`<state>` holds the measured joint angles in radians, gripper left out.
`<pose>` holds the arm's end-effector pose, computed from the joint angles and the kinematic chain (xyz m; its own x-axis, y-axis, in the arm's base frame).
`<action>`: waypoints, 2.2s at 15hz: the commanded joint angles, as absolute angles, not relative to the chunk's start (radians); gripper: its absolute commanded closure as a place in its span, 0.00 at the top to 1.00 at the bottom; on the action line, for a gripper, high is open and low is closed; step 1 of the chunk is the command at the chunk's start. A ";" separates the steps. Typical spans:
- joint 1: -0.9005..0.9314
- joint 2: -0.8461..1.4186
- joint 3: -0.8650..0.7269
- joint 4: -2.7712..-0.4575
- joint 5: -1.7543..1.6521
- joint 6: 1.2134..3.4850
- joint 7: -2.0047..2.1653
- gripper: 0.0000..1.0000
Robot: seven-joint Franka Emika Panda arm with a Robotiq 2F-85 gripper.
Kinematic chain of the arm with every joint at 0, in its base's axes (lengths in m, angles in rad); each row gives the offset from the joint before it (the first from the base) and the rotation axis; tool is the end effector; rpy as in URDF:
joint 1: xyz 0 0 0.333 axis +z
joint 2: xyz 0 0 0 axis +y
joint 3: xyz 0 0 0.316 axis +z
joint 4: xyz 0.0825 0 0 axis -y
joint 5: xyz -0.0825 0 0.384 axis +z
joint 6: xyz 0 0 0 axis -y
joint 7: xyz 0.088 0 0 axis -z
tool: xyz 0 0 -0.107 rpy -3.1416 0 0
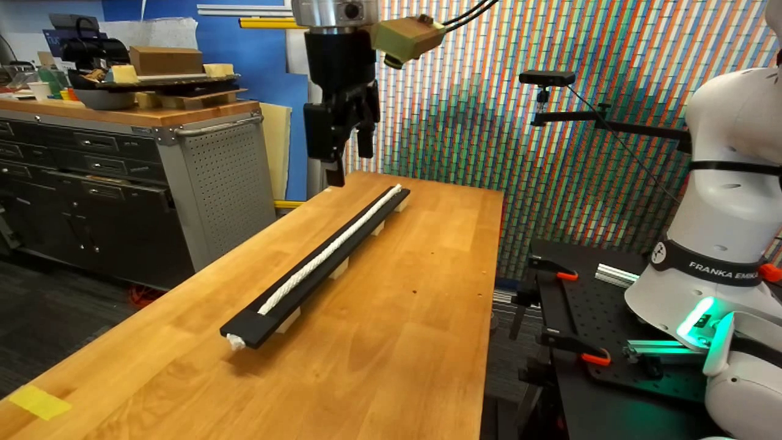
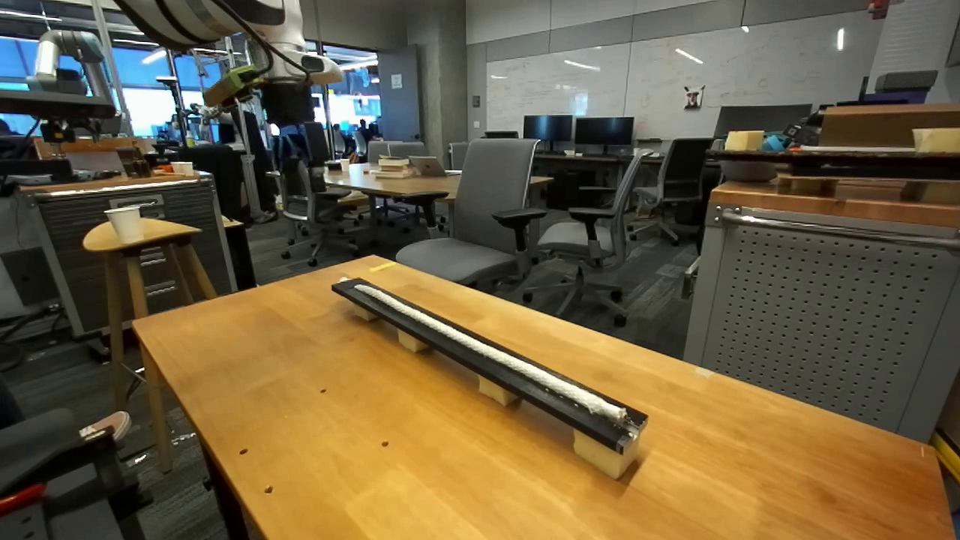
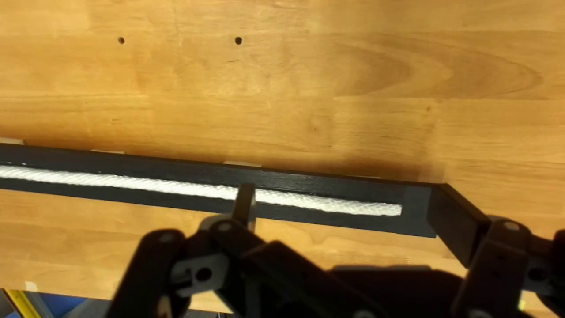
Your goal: Pick up the rope and arrange it straight on the object
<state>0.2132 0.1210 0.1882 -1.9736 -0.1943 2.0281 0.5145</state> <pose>0.5344 0.2122 0.4054 0.9997 -0.0213 0.0109 -0.0228 -0.9867 0.1607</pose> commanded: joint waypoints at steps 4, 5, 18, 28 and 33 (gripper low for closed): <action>0.286 0.386 0.164 -1.682 -0.184 2.008 0.595 1.00; 0.293 0.416 0.159 -1.652 -0.167 2.008 0.611 1.00; 0.364 0.646 0.107 -1.464 -0.101 2.096 0.741 1.00; 0.373 0.684 0.097 -1.446 -0.101 2.108 0.730 0.23; 0.370 0.707 0.097 -1.443 -0.098 2.115 0.722 0.00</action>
